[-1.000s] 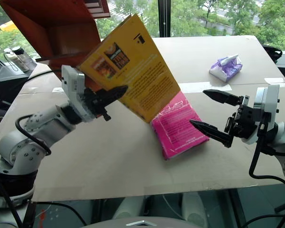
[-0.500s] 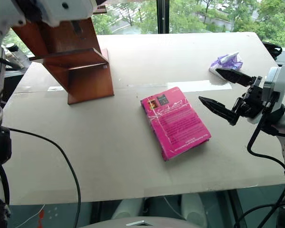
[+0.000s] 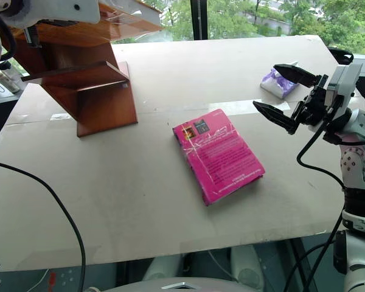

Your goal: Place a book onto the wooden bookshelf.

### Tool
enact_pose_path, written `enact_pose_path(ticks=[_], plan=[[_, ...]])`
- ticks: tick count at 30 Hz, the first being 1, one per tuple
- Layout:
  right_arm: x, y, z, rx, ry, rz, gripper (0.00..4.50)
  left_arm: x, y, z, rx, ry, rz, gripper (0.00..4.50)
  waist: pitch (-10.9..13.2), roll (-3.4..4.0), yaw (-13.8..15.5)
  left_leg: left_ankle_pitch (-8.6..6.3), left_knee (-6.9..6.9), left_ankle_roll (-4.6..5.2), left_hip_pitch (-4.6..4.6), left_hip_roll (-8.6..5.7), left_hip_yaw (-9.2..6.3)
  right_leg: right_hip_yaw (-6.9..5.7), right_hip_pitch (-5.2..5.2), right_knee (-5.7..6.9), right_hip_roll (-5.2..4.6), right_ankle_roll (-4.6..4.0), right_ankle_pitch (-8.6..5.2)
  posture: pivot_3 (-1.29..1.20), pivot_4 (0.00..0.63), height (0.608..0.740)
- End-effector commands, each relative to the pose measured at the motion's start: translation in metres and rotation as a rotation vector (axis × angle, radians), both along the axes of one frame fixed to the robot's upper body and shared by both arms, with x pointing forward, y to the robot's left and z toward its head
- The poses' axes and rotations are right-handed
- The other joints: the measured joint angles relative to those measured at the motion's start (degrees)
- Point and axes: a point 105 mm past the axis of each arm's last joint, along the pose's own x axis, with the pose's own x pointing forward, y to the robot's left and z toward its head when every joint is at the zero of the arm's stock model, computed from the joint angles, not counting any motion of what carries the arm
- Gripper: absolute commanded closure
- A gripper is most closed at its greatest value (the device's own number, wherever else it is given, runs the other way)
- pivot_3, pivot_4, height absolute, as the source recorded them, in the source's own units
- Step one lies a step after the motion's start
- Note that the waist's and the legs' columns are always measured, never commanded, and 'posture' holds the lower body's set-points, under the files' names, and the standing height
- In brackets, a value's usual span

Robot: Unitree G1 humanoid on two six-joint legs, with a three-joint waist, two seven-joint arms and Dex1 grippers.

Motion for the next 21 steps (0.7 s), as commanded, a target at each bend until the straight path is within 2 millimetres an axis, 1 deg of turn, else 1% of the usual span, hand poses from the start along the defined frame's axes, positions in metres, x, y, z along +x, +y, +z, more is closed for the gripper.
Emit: enact_pose_path(ticks=[1, 3, 5, 6, 8, 10, 12, 15, 17, 19, 21], plan=[[-0.003, 0.001, 0.009, -0.009, -0.058, 0.015, 0.00, -0.007, 0.015, 0.012, 0.064, -0.037, 0.100, 4.13, 0.0, 0.00, 0.0, 0.00, 0.02, 0.00, -0.11, -0.02, 0.03, 0.03, -0.15, 0.08, -0.01, 0.00, 0.00, 0.00, 0.150, 0.740], [-0.002, 0.000, 0.008, -0.006, -0.058, 0.012, 0.00, -0.004, 0.025, 0.004, 0.092, -0.026, 0.155, 4.13, 0.0, 0.00, -0.1, 0.01, 0.05, -0.01, -0.30, -0.02, 0.02, 0.04, -0.38, 0.38, -0.03, 0.00, 0.00, 0.00, 0.150, 0.740], [-0.003, 0.001, 0.007, -0.003, -0.056, 0.015, 0.00, -0.001, 0.035, -0.006, 0.108, -0.010, 0.204, 4.13, 0.0, 0.01, -0.1, 0.02, 0.06, -0.02, -0.30, -0.02, -0.02, 0.09, -0.51, 0.59, -0.08, 0.00, 0.00, 0.00, 0.150, 0.740], [-0.004, 0.001, 0.007, -0.003, -0.053, 0.020, 0.00, 0.001, 0.036, -0.012, 0.113, 0.006, 0.210, 4.13, 0.0, 0.01, -0.2, 0.02, 0.06, -0.03, -0.29, -0.02, -0.03, 0.12, -0.54, 0.64, -0.08, 0.00, 0.00, 0.00, 0.150, 0.740], [-0.006, -0.002, 0.007, -0.012, -0.054, 0.020, 0.00, 0.008, 0.035, -0.021, 0.084, -0.006, 0.237, 4.13, 0.0, 0.06, -0.4, 0.02, 0.06, -0.03, -0.25, -0.03, 0.10, 0.28, -0.69, 0.79, -0.09, -0.01, 0.00, 0.00, 0.150, 0.740], [-0.006, -0.006, 0.007, -0.014, -0.052, 0.015, 0.00, 0.015, 0.023, -0.031, 0.017, 0.002, 0.229, 4.13, 0.0, 0.10, -0.3, 0.05, 0.12, -0.07, -0.18, -0.05, 0.15, 0.35, -0.74, 0.84, -0.08, -0.02, 0.00, 0.00, 0.150, 0.740], [-0.005, -0.009, 0.006, -0.026, -0.046, 0.004, 0.00, 0.021, 0.016, -0.042, -0.025, 0.011, 0.236, 4.13, 0.0, 0.11, -0.1, 0.12, 0.32, -0.17, -0.13, -0.05, 0.19, 0.34, -0.72, 1.15, -0.03, -0.03, 0.01, 0.00, 0.150, 0.740], [-0.005, -0.013, 0.007, -0.024, -0.049, -0.010, 0.00, 0.021, 0.012, -0.065, -0.106, 0.067, 0.260, 4.13, 0.0, 0.13, -0.1, 0.11, 0.71, -0.14, -0.12, -0.03, 0.24, 0.34, -0.70, 1.60, -0.03, -0.04, 0.00, 0.00, 0.150, 0.740], [-0.006, -0.015, 0.007, -0.025, -0.046, -0.014, 0.00, 0.021, 0.005, -0.073, -0.144, 0.075, 0.256, 4.13, 0.0, 0.15, -0.1, 0.00, 0.95, 0.06, -0.05, -0.03, 0.23, 0.40, -0.66, 1.90, -0.04, -0.04, 0.00, 0.00, 0.150, 0.740], [-0.007, -0.015, 0.006, -0.027, -0.043, -0.016, 0.00, 0.023, 0.006, -0.077, -0.158, 0.066, 0.274, 4.13, 0.0, 0.15, -0.2, 0.01, 0.98, 0.06, 0.08, -0.03, 0.20, 0.45, -0.57, 1.93, -0.03, -0.05, 0.02, 0.00, 0.150, 0.740], [-0.007, -0.014, 0.005, -0.026, -0.040, -0.014, 0.00, 0.028, 0.015, -0.077, -0.166, 0.038, 0.315, 4.13, 0.0, 0.15, -0.2, 0.00, 0.97, 0.07, 0.36, -0.01, 0.19, 0.56, -0.35, 1.94, -0.02, -0.05, 0.02, 0.00, 0.150, 0.740]])
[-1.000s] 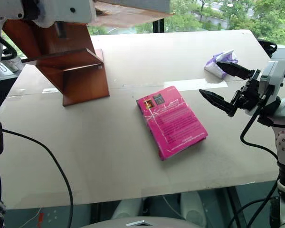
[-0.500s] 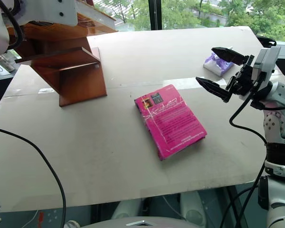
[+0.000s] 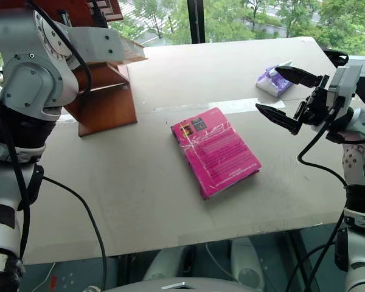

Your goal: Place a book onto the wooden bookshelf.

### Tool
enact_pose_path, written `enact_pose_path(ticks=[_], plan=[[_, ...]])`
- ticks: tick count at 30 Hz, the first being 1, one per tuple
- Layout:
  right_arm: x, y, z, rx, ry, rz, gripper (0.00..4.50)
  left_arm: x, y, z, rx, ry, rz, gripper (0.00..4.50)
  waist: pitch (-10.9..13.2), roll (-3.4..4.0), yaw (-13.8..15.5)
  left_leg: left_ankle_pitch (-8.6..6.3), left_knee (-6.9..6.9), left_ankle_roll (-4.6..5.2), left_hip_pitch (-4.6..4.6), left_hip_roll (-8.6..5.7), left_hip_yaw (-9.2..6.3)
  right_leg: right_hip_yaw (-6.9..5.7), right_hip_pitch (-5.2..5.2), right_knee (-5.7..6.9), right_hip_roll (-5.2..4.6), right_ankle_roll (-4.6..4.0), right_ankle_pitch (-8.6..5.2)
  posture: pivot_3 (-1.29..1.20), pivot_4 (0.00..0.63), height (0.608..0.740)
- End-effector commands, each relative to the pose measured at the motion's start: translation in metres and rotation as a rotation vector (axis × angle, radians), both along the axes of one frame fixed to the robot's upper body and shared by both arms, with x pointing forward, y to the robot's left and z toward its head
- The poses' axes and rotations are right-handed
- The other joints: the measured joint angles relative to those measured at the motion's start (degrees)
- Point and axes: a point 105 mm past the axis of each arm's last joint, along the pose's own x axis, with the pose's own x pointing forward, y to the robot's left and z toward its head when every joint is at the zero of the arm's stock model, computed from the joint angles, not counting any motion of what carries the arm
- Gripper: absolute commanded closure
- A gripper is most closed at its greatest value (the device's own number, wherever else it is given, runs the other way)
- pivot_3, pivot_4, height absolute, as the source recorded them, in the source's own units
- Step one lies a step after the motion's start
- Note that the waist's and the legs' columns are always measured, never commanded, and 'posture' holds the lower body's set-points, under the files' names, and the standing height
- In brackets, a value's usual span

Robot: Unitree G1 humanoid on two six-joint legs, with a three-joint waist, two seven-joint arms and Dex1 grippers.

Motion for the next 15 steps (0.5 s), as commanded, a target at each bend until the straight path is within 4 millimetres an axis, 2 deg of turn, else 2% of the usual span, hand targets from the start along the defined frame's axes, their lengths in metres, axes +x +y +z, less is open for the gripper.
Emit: enact_pose_path(ticks=[1, 7, 8, 13, 14, 15], plan=[[-0.007, -0.002, 0.011, 0.004, -0.048, 0.003, 0.00, 0.006, 0.015, -0.008, -0.057, 0.004, 0.063, 4.13, 0.0, 0.00, 0.0, 0.00, -0.03, 0.00, 0.12, 0.00, 0.03, 0.05, 0.09, -0.01, 0.00, 0.00, 0.00, 0.00, 0.150, 0.740], [-0.008, -0.003, 0.011, 0.002, -0.046, 0.003, 0.00, 0.019, 0.029, -0.003, -0.071, -0.058, 0.109, 4.13, -0.1, 0.10, -0.2, -0.01, -0.06, 0.01, 0.27, 0.05, 0.12, 0.21, 0.12, 0.07, 0.03, -0.01, 0.00, 0.00, 0.150, 0.740], [-0.008, -0.003, 0.011, 0.000, -0.044, 0.002, 0.00, 0.019, 0.026, -0.001, -0.075, -0.056, 0.098, 3.18, -0.1, 0.10, -0.3, -0.01, -0.06, 0.01, 0.30, 0.06, 0.16, 0.27, 0.12, 0.11, 0.04, -0.01, 0.01, 0.00, 0.150, 0.740], [-0.010, -0.003, 0.011, -0.003, -0.040, -0.002, 0.00, 0.014, 0.010, 0.014, -0.102, -0.098, 0.022, 0.85, 0.0, 0.06, -0.2, -0.01, -0.06, 0.01, 0.23, 0.08, 0.19, 0.30, 0.07, 0.08, 0.05, -0.03, 0.02, 0.00, 0.150, 0.740], [-0.011, -0.004, 0.011, -0.006, -0.038, -0.004, 0.00, 0.008, 0.005, 0.020, -0.128, -0.107, -0.028, 0.35, 0.0, 0.06, -0.1, 0.00, -0.06, -0.01, 0.18, 0.08, 0.18, 0.30, 0.04, 0.03, 0.05, -0.03, 0.03, 0.00, 0.150, 0.740], [-0.012, -0.005, 0.012, -0.008, -0.037, -0.005, 0.00, 0.000, 0.002, 0.026, -0.159, -0.113, -0.071, 0.35, 0.0, 0.04, 0.0, 0.01, -0.06, -0.02, 0.13, 0.08, 0.18, 0.30, 0.01, 0.00, 0.03, -0.03, 0.02, 0.00, 0.150, 0.740]])
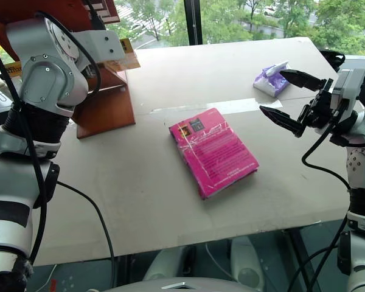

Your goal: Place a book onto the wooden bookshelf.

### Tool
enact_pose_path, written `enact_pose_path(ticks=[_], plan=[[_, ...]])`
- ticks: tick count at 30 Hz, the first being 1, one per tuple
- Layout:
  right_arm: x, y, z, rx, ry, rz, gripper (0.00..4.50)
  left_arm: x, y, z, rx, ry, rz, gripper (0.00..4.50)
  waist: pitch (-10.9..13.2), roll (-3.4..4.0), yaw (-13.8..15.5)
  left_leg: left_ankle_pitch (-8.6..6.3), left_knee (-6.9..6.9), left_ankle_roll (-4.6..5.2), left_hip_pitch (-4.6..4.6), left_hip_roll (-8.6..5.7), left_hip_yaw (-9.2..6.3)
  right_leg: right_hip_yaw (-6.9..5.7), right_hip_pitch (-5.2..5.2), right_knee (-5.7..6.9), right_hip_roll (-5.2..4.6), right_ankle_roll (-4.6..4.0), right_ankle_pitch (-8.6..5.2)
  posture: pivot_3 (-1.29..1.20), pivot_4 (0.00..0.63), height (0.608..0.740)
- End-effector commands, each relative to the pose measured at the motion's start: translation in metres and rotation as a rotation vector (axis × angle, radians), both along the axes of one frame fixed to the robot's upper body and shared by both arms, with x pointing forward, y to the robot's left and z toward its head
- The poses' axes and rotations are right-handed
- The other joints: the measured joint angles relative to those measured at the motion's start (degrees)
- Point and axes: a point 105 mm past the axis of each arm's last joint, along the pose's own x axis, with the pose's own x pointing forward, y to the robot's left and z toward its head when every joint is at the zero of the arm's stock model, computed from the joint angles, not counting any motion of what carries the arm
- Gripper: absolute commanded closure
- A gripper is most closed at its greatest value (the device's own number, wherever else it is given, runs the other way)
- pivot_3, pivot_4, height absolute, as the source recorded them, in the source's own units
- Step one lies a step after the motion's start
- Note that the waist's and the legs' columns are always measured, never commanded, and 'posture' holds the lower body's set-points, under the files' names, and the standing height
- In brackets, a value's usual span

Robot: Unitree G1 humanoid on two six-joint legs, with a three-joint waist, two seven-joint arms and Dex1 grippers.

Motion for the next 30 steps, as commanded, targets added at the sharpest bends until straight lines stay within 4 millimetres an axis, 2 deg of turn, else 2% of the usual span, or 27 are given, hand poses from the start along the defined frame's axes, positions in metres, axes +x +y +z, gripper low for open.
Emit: enact_pose_path(ticks=[1, 4, 8, 10, 12, 14, 16, 19, 24, 27, 30], plan=[[-0.011, -0.004, 0.018, -0.011, -0.069, 0.000, 0.00, -0.028, -0.009, 0.037, -0.090, -0.101, -0.111, 0.35, 0.0, -0.03, 0.1, 0.08, 0.01, -0.15, -0.22, 0.01, -0.02, -0.01, -0.19, -0.04, -0.02, 0.00, 0.00, 0.00, 0.150, 0.740], [-0.013, -0.007, 0.020, -0.013, -0.068, -0.003, 0.00, -0.057, -0.009, 0.040, -0.269, -0.078, -0.185, 0.35, 0.0, -0.02, 0.0, 0.12, 0.05, -0.22, -0.86, -0.01, 0.01, 0.00, -0.80, -0.01, -0.05, 0.00, 0.01, 0.00, 0.150, 0.740], [-0.014, -0.011, 0.025, 0.012, -0.065, -0.009, 0.00, -0.090, -0.002, 0.054, -0.437, -0.136, -0.298, 0.35, 0.0, -0.02, 0.0, 0.11, -0.07, -0.23, -0.86, 0.01, 0.02, 0.05, -0.89, -0.06, -0.02, -0.01, 0.00, 0.00, 0.150, 0.740], [-0.014, -0.012, 0.029, 0.040, -0.067, -0.010, 0.00, -0.109, -0.008, 0.057, -0.602, -0.164, -0.414, 0.35, 0.0, -0.03, 0.1, 0.11, -0.01, -0.22, -0.86, 0.01, 0.00, 0.02, -0.85, -0.04, -0.03, 0.00, 0.00, 0.00, 0.150, 0.740], [-0.013, -0.013, 0.031, 0.057, -0.065, -0.008, 0.00, -0.118, -0.014, 0.060, -0.741, -0.200, -0.488, 0.35, 0.0, -0.04, 0.2, 0.11, 0.08, -0.22, -0.85, 0.01, -0.01, 0.02, -0.77, -0.01, -0.04, 0.00, 0.00, 0.00, 0.150, 0.740], [-0.013, -0.012, 0.033, 0.067, -0.065, -0.006, 0.00, -0.133, -0.022, 0.049, -0.941, -0.146, -0.554, 0.35, 0.0, -0.04, 0.2, 0.11, 0.16, -0.21, -0.77, 0.00, -0.07, -0.06, -0.64, 0.00, -0.03, 0.01, 0.01, 0.00, 0.150, 0.740], [-0.013, -0.012, 0.036, 0.077, -0.065, -0.006, 0.00, -0.141, -0.026, 0.033, -1.033, -0.096, -0.593, 0.35, 0.0, -0.02, 0.1, 0.11, 0.16, -0.21, -0.64, 0.00, -0.08, -0.07, -0.53, 0.01, -0.01, 0.01, 0.01, 0.00, 0.150, 0.740], [-0.015, -0.012, 0.041, 0.101, -0.072, -0.003, 0.00, -0.142, -0.030, 0.012, -1.198, -0.091, -0.620, 0.35, 0.0, -0.06, 0.1, 0.12, 0.19, -0.23, -0.54, 0.04, -0.12, -0.11, -0.42, 0.05, 0.02, 0.00, 0.01, 0.00, 0.150, 0.740], [-0.021, -0.006, 0.050, 0.124, -0.080, 0.018, 0.00, -0.129, -0.040, -0.049, -1.489, -0.163, -0.595, 0.35, -0.1, -0.03, 0.3, 0.15, 0.18, -0.28, -0.46, 0.09, -0.19, -0.18, -0.28, -0.15, 0.03, -0.12, 0.11, 0.00, 0.150, 0.740], [-0.024, 0.000, 0.053, 0.135, -0.082, 0.034, 0.00, -0.121, -0.042, -0.073, -1.505, -0.198, -0.569, 0.35, 0.0, -0.21, 0.2, 0.14, 0.17, -0.28, -0.36, 0.08, -0.09, -0.11, -0.22, -0.14, -0.03, -0.11, 0.11, 0.00, 0.150, 0.740], [-0.027, 0.005, 0.055, 0.138, -0.080, 0.043, 0.00, -0.113, -0.047, -0.082, -1.497, -0.281, -0.626, 0.35, -0.1, -0.24, 0.7, 0.14, 0.15, -0.30, -0.34, 0.11, -0.10, -0.11, -0.25, -0.10, -0.04, -0.14, 0.13, 0.00, 0.150, 0.740]])
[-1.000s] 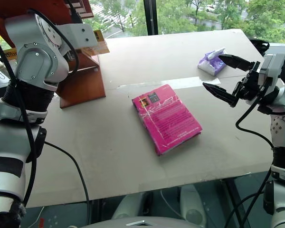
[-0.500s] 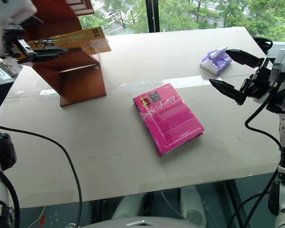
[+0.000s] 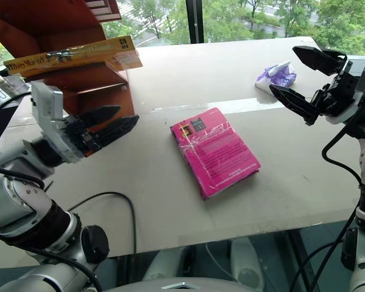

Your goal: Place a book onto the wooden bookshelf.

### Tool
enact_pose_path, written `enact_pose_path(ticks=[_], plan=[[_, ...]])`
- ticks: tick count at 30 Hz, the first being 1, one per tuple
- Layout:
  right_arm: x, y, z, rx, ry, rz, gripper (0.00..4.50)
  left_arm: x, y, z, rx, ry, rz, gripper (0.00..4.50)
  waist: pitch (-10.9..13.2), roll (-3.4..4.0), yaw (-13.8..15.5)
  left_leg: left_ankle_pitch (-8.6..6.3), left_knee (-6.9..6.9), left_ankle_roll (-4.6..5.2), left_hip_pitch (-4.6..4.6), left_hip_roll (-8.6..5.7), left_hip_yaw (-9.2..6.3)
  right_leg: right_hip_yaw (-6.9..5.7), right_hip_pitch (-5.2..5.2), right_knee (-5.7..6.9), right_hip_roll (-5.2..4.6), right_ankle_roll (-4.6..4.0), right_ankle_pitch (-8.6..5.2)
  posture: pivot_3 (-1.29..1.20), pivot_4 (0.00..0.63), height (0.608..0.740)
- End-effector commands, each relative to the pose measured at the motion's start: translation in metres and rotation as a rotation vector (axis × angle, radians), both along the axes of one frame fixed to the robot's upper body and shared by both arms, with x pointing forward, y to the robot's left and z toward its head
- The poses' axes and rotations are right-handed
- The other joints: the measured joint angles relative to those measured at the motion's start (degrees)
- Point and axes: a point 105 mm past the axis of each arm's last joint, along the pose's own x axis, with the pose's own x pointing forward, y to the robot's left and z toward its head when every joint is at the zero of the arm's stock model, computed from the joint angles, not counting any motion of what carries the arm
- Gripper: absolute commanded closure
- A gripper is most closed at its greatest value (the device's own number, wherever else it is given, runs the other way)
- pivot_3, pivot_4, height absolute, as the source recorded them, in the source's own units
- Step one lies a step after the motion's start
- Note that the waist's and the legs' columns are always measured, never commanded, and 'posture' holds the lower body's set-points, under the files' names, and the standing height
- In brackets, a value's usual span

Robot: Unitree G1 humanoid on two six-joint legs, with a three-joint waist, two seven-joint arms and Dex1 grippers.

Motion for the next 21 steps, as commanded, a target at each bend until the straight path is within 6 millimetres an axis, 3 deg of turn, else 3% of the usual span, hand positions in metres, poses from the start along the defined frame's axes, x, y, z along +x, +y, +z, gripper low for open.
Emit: enact_pose_path(ticks=[1, 8, 12, 21], plan=[[-0.010, 0.004, 0.014, 0.012, -0.057, 0.016, 0.00, 0.003, -0.003, 0.003, -0.001, -0.123, 0.017, 0.35, 0.0, 0.00, 0.3, 0.00, -0.01, 0.00, 0.03, 0.00, 0.03, 0.02, 0.02, -0.03, -0.02, -0.04, 0.03, 0.00, 0.150, 0.740], [-0.018, -0.007, 0.001, -0.041, 0.004, -0.057, 0.00, 0.003, -0.007, -0.031, 0.006, -0.064, -0.038, 0.35, 0.0, -0.03, 1.2, -0.02, -0.12, 0.04, 0.37, 0.00, 0.08, 0.07, 0.35, -0.13, 0.00, -0.04, 0.04, 0.00, 0.150, 0.740], [-0.026, -0.024, -0.027, -0.137, 0.105, -0.143, 0.00, -0.011, 0.004, -0.057, 0.092, 0.004, -0.082, 0.35, 0.0, -0.02, 1.4, -0.03, -0.22, 0.04, 0.37, 0.00, 0.09, 0.08, 0.35, -0.21, -0.01, -0.05, 0.02, 0.00, 0.150, 0.740], [-0.049, -0.074, -0.084, -0.355, 0.343, -0.337, 0.00, -0.033, 0.042, -0.082, 0.192, 0.134, -0.121, 0.35, -0.1, 0.01, 1.3, -0.17, -0.24, 0.30, 0.57, 0.04, 0.15, 0.08, 0.57, -0.27, 0.02, -0.04, 0.01, 0.00, 0.150, 0.740]])
